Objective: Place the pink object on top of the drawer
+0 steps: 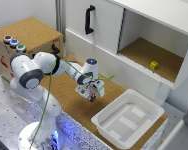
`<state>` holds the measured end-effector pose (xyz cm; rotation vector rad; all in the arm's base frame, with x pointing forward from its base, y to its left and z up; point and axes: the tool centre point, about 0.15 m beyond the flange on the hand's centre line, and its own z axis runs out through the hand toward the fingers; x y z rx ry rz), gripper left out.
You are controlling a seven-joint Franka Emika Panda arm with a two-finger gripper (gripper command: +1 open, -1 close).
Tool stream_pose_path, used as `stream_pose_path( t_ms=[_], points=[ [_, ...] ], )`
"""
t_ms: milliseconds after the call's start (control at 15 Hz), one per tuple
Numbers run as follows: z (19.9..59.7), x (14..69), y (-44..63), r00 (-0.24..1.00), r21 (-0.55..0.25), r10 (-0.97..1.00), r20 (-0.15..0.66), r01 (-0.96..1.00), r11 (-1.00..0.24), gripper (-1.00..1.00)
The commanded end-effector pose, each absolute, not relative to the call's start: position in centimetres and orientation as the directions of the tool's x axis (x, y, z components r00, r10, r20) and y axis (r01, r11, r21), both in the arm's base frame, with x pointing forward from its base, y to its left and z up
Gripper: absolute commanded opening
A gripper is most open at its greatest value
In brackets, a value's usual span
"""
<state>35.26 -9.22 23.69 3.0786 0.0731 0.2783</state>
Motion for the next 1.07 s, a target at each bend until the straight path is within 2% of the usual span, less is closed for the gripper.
stream_pose_path(
  t_ms=[0, 200, 333, 600, 1000],
  points=[
    [31.5, 35.0, -4.5, 0.943, 0.075, 0.168, 0.288, 0.152, -0.985, -1.0],
    [34.8, 36.3, -0.8, 0.925, 0.083, 0.251, 0.286, 0.238, -0.968, -1.0],
    [36.3, 37.2, 3.0, 0.921, 0.062, 0.305, 0.243, 0.299, -0.952, -1.0],
    [40.5, 38.0, 11.5, 0.855, 0.14, 0.48, 0.198, 0.46, -0.877, -1.0],
    [46.1, 38.6, 25.8, 0.663, 0.064, 0.732, 0.159, 0.733, -0.677, -1.0]
  ],
)
